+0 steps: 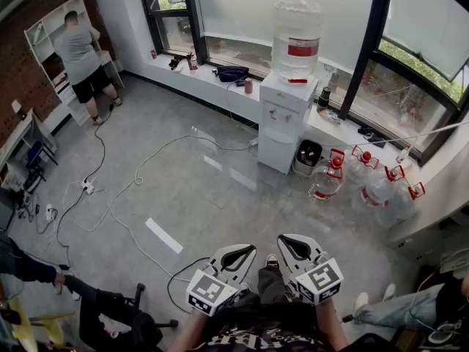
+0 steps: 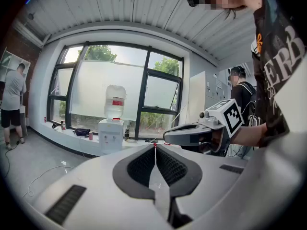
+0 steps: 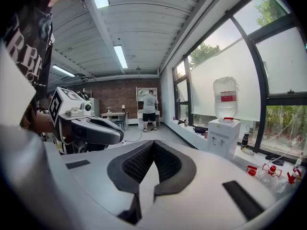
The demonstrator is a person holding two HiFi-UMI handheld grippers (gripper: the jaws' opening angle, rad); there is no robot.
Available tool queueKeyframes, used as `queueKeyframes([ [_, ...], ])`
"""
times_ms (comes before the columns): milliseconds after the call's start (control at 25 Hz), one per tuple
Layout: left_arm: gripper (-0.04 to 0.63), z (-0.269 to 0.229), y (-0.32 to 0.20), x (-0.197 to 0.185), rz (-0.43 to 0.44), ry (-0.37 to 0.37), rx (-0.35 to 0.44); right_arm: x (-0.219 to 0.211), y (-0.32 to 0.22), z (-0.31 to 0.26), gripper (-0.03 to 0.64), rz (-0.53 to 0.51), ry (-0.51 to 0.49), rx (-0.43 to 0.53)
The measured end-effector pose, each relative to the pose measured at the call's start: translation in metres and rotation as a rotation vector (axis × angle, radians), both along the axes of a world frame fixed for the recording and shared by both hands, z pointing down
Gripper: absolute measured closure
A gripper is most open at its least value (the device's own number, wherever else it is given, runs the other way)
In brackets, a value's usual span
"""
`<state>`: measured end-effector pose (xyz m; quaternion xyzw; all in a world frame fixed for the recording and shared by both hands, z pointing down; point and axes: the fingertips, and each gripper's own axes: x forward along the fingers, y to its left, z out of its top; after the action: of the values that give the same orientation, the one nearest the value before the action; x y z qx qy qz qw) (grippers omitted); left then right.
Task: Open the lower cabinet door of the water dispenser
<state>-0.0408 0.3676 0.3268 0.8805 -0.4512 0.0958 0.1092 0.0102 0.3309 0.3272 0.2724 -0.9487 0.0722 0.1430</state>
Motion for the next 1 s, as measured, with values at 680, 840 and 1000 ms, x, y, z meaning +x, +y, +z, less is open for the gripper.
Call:
queueKeyframes([
  [680,0.577,0.001,-0.054,0.012,-0.002,0.003,-0.001,0.022,-0.053,0.002,0.603,0.028,-0.042,-0.019],
  [840,0.578,-0.002,-0.089,0.028,0.007,-0.002,0.010,0.040,-0.091,0.001,0.603,0.048,-0.052,-0.026],
  [1000,0.578,-0.010,-0.134,0.048,0.012,-0.011,0.019,0.059,-0.134,-0.006,0.603,0.053,-0.052,-0.024],
])
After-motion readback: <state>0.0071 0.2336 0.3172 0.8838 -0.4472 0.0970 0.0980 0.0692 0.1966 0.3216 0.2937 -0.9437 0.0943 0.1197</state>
